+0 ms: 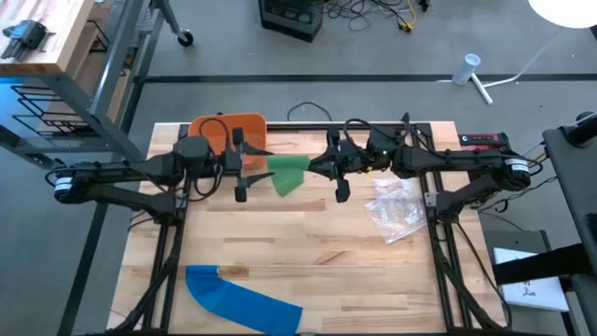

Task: Roll bandage
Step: Roll the green bandage

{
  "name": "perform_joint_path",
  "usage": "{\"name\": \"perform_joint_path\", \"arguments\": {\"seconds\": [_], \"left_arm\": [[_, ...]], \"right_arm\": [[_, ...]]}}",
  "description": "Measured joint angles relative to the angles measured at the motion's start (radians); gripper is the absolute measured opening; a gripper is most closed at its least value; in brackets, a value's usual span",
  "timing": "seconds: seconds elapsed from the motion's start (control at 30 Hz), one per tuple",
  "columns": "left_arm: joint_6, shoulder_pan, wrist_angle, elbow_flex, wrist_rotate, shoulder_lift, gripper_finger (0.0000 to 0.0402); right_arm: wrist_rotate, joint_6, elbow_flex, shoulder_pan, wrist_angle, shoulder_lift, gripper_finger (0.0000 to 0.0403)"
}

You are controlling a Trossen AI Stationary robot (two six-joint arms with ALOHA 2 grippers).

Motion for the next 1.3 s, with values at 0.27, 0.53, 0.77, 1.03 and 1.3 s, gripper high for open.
{"name": "perform_joint_path", "arguments": {"seconds": [0.27, 0.53, 0.77, 1.03, 1.3], "left_arm": [[-0.211, 0.000, -0.011, -0.008, -0.100, -0.007, 0.0309], [-0.201, -0.050, 0.147, -0.180, 0.044, 0.004, 0.0310], [-0.366, -0.127, 0.425, -0.341, -0.011, -0.036, 0.0274], [-0.337, -0.203, 0.423, -0.371, -0.058, -0.071, 0.0238], [-0.284, -0.203, 0.426, -0.364, -0.145, -0.050, 0.0247]], "right_arm": [[0.001, 0.051, 0.000, 0.010, 0.007, 0.006, 0.0002], [-0.007, -0.079, 0.000, 0.082, -0.010, 0.080, 0.0002], [-0.008, -0.022, 0.032, 0.154, 0.023, 0.120, 0.0002], [-0.007, -0.022, 0.035, 0.173, 0.018, 0.119, 0.0002], [-0.006, -0.020, 0.034, 0.172, 0.028, 0.124, 0.0002]]}}
